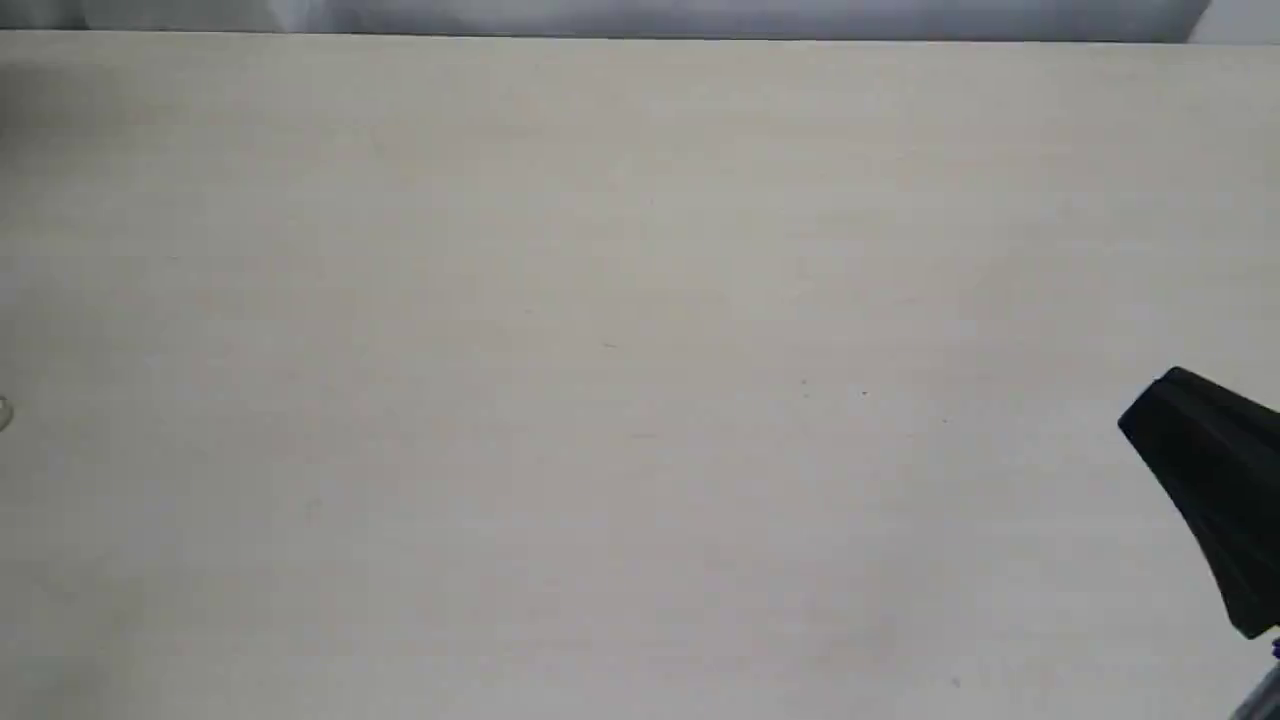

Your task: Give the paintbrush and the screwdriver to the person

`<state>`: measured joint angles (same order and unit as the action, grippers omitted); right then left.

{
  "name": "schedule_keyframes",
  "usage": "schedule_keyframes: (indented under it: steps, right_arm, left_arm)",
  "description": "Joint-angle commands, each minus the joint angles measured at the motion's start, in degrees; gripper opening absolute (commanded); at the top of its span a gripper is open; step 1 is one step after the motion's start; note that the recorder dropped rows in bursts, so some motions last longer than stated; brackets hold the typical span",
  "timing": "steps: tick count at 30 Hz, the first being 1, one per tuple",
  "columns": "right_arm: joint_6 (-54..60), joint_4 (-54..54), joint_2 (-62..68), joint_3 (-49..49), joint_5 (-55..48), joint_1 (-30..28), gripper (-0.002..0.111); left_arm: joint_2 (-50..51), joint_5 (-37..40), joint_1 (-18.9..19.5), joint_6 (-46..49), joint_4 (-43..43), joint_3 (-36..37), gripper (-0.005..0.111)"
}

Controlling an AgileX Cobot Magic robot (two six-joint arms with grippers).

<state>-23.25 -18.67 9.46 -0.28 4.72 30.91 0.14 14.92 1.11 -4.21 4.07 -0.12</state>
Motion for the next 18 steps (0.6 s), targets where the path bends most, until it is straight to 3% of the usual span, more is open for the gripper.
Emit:
schedule_keyframes:
  steps: [1, 18]
  right_arm:
    - [-0.34, 0.14, -0.30, 0.29, -3.66, -0.15, 0.004]
    - [-5.65, 0.14, -0.30, 0.29, -6.40, -0.15, 0.004]
  left_arm:
    - [-0.14, -0.63, -0.47, -0.12, -0.01, 0.12, 0.000]
    - [-0.14, -0.63, -0.47, -0.12, -0.01, 0.12, 0.000]
